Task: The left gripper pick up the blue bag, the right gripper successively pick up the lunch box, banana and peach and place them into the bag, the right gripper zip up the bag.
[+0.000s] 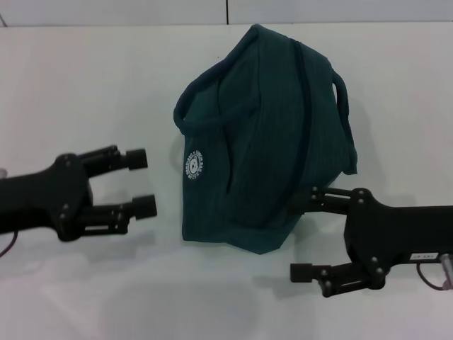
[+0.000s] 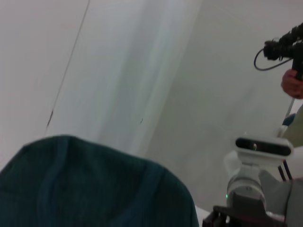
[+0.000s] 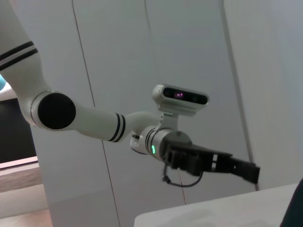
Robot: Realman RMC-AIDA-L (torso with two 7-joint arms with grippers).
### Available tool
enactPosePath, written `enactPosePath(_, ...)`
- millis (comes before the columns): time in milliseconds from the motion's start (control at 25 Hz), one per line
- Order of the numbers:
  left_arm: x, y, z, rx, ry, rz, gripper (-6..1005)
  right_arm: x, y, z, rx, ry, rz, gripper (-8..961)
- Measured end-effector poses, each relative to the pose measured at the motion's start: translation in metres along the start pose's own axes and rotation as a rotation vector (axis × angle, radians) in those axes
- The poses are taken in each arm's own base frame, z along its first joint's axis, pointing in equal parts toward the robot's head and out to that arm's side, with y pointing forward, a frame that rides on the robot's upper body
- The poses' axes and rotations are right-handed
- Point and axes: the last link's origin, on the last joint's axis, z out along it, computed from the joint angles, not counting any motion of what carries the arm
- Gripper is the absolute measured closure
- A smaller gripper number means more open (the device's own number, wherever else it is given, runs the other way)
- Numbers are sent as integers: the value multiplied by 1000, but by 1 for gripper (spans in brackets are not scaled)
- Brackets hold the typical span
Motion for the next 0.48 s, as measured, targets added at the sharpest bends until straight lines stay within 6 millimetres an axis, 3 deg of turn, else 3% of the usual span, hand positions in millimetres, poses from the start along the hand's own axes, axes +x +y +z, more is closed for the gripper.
enactPosePath(480, -11, 13, -5, -33, -4, 3, 119, 5, -1, 3, 22, 19, 6, 84)
